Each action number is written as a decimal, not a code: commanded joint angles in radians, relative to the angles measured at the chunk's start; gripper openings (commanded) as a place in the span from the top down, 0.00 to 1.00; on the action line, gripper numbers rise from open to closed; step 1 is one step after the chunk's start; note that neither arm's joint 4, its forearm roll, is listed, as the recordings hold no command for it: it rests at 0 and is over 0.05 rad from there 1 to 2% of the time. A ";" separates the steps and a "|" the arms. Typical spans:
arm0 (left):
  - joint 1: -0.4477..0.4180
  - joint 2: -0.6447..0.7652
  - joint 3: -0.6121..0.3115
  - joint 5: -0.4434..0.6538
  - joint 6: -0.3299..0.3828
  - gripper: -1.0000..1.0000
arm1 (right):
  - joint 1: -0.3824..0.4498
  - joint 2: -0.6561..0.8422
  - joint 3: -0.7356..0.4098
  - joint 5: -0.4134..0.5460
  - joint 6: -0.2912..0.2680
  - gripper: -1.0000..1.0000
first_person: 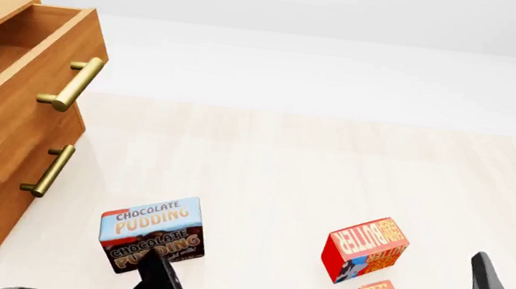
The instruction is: Put the bowl in the top drawer of the cabinet.
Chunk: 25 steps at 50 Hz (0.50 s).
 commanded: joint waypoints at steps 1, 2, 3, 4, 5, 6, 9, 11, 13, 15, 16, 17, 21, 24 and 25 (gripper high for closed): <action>0.009 -0.073 -0.058 0.079 0.059 1.00 | 0.005 -0.010 0.000 0.005 0.001 0.00; 0.006 -0.081 -0.067 0.092 0.061 1.00 | 0.005 -0.012 0.000 0.006 0.002 0.00; 0.015 -0.090 -0.071 0.101 0.067 1.00 | 0.003 -0.015 -0.001 0.008 0.002 0.00; 0.020 -0.115 -0.078 0.111 0.067 1.00 | 0.000 -0.013 -0.001 0.007 0.001 0.00; 0.021 -0.113 -0.079 0.116 0.055 1.00 | 0.002 -0.015 -0.001 0.008 0.002 0.00; 0.024 -0.112 -0.081 0.119 0.066 1.00 | 0.001 -0.019 -0.001 0.010 0.002 0.00; 0.028 -0.134 -0.086 0.124 0.083 1.00 | 0.000 -0.023 -0.001 0.012 0.001 0.00; 0.027 -0.151 -0.095 0.134 0.108 1.00 | 0.002 -0.025 -0.001 0.012 0.002 0.00; 0.036 -0.163 -0.105 0.151 0.112 1.00 | 0.004 -0.026 -0.001 0.012 0.003 0.00; 0.041 -0.177 -0.119 0.173 0.116 1.00 | 0.006 -0.027 -0.001 0.012 0.003 0.00; 0.048 -0.189 -0.125 0.184 0.132 1.00 | 0.006 -0.027 -0.001 0.012 0.003 0.00; 0.076 -0.211 -0.130 0.199 0.153 1.00 | 0.008 -0.029 -0.001 0.012 0.004 0.00; 0.092 -0.237 -0.152 0.256 0.176 1.00 | 0.006 -0.031 -0.001 0.012 0.005 0.00; 0.105 -0.260 -0.163 0.283 0.165 1.00 | 0.007 -0.031 -0.001 0.012 0.005 0.00; 0.105 -0.267 -0.168 0.289 0.166 1.00 | 0.007 -0.030 -0.001 0.012 0.005 0.00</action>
